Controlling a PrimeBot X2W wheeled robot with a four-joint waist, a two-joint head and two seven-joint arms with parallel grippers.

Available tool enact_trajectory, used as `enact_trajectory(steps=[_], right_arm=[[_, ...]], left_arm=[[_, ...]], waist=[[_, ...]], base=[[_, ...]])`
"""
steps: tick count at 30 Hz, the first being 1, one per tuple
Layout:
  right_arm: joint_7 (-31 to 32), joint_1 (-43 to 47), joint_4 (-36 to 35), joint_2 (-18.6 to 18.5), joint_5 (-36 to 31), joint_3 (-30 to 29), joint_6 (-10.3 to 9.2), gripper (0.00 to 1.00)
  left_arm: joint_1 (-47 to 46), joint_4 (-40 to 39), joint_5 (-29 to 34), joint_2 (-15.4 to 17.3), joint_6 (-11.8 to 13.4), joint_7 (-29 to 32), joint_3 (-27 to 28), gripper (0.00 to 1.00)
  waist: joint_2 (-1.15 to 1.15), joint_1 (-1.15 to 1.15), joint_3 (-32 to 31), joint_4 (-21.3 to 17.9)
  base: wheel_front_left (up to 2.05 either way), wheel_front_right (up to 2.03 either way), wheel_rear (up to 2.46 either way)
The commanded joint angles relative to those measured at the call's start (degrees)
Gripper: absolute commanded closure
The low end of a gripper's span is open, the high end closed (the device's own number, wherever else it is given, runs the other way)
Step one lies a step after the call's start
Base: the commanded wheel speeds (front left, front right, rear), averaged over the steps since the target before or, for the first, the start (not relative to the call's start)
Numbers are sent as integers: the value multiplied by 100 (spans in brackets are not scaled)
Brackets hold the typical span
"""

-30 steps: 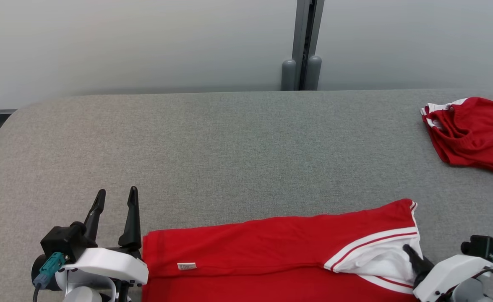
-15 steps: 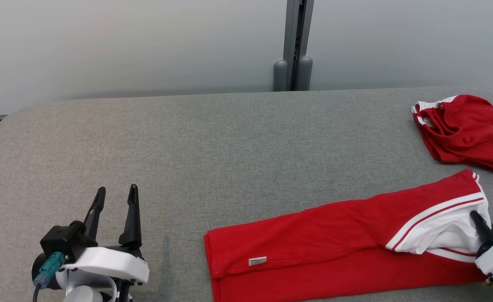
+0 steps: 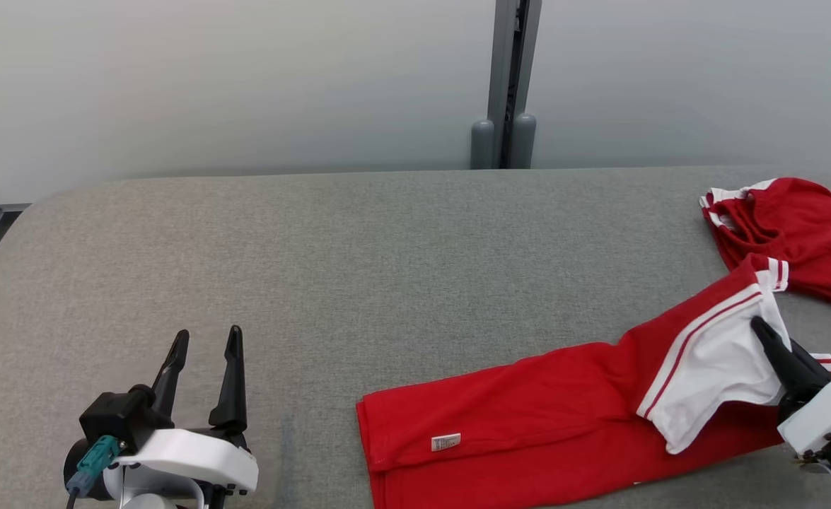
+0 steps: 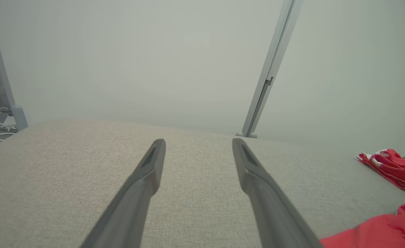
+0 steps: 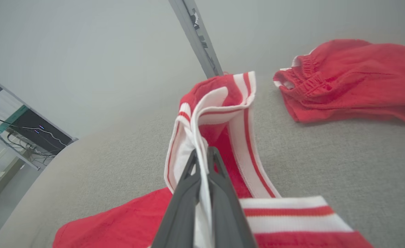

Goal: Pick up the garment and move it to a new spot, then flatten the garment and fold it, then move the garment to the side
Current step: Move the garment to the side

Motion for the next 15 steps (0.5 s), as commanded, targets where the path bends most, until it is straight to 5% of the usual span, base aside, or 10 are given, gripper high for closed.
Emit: enact_trajectory(steps=[1,15], right_arm=[[79,102,-176,10,-53,-49,4,100],[1358,490,-1570,1095,-737,-51,5,100]], left_arm=[[48,13,59,31,1,-7,24,0],[-6,186,97,-45,-99,-6,-32,0]], waist=[[0,0,-20,45],[0,0,-61,731]], base=[[0,0,0],[0,0,0]])
